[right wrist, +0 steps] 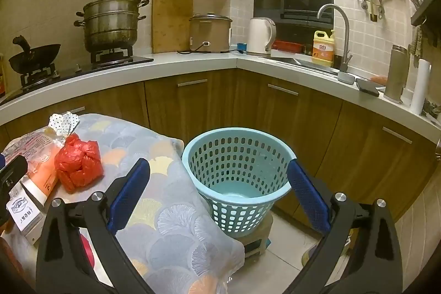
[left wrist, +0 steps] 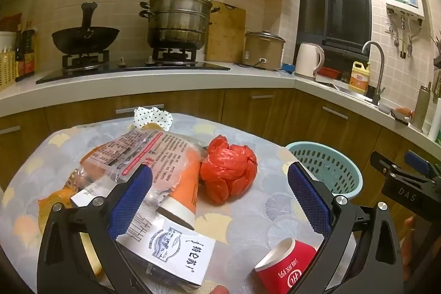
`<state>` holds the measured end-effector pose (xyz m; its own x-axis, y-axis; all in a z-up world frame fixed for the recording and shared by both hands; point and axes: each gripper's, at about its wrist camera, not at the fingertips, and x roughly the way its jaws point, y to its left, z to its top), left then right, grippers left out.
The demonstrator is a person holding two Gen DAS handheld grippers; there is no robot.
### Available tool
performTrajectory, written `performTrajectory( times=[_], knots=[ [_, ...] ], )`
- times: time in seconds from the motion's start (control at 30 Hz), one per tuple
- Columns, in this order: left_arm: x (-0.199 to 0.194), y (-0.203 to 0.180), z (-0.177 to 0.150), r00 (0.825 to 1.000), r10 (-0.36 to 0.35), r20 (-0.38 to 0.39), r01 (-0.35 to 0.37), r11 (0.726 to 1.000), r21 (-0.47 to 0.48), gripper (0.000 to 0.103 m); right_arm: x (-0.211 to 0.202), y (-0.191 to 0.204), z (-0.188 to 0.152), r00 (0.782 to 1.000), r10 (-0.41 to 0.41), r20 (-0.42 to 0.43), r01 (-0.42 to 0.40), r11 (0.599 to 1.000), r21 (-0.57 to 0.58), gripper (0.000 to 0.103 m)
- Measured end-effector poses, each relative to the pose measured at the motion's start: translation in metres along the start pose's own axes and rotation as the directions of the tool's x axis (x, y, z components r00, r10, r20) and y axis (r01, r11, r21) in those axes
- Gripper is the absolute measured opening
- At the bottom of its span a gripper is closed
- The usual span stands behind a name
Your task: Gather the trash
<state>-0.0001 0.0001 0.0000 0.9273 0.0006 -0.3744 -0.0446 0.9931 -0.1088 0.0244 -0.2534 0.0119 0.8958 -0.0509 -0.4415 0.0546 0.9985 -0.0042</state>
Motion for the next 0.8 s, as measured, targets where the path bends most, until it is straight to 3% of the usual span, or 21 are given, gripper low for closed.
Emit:
performTrajectory(
  times=[0.8],
  knots=[
    [-0.0005, -0.0004, 0.0008, 1.0, -0.001, -0.001, 0.001, 1.0, -0.002, 0.095, -0.0004, 0.0028, 0.0005, 1.0, -0.002, 0.007, 0.002, 1.0, -0.008, 0.095]
  ],
)
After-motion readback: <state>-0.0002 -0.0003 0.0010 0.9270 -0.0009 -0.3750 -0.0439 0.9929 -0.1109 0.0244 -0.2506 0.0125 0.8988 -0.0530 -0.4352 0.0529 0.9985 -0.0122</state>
